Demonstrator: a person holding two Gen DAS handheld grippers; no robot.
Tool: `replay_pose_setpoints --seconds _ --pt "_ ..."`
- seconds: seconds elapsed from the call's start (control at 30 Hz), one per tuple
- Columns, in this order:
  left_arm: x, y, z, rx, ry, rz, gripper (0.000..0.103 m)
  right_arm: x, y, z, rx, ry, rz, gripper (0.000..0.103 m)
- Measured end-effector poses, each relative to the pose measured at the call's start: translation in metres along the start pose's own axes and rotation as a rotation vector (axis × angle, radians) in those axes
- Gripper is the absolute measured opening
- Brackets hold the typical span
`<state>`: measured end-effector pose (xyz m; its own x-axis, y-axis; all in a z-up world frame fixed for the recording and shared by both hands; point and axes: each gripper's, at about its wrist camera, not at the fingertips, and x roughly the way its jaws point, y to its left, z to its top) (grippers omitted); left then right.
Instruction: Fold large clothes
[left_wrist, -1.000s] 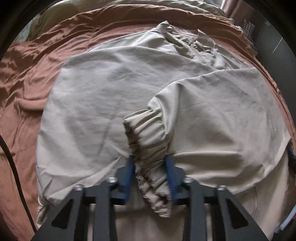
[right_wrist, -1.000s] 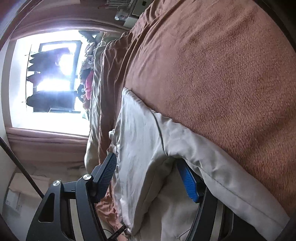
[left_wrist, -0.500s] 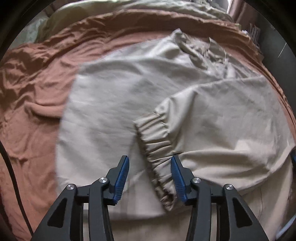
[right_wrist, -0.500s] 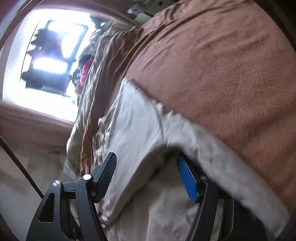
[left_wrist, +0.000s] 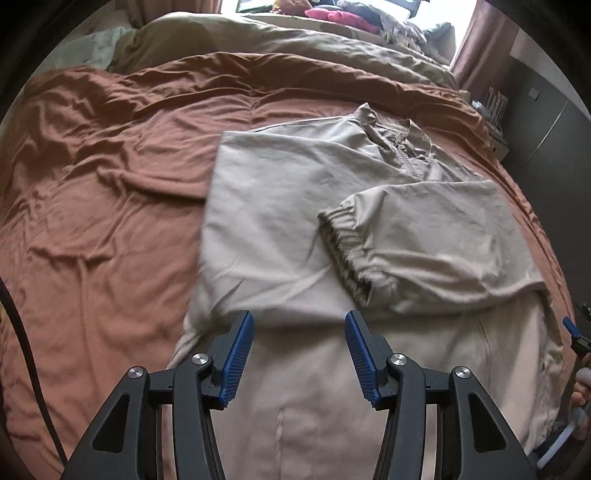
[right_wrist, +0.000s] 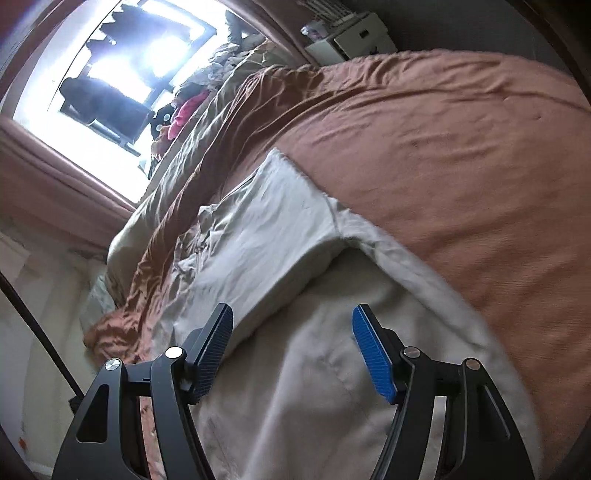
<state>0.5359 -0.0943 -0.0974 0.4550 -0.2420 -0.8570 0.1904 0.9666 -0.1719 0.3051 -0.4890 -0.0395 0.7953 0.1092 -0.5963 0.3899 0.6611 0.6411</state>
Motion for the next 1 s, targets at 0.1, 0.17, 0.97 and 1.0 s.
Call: replay_pose_setpoints --seconds 0.1,0.17,0.97,1.0 --pt "-0.014 0.011 -0.017 -0.014 -0.008 -0.01 0.054 -0.017 -0.001 -0.001 -0.038 0.012 -0.032 0.066" --pt "-0.025 0.021 -0.033 -0.029 -0.017 -0.013 0.054 -0.028 -0.001 -0.001 -0.064 0.018 -0.054 0.066" --pt "-0.063 0.079 -0.188 -0.169 -0.021 -0.045 0.054 -0.095 -0.062 -0.042 -0.225 0.122 -0.199 0.066" --pt "-0.063 0.079 -0.193 -0.176 -0.019 -0.054 0.054 -0.095 -0.066 -0.046 -0.219 0.133 -0.19 0.066"
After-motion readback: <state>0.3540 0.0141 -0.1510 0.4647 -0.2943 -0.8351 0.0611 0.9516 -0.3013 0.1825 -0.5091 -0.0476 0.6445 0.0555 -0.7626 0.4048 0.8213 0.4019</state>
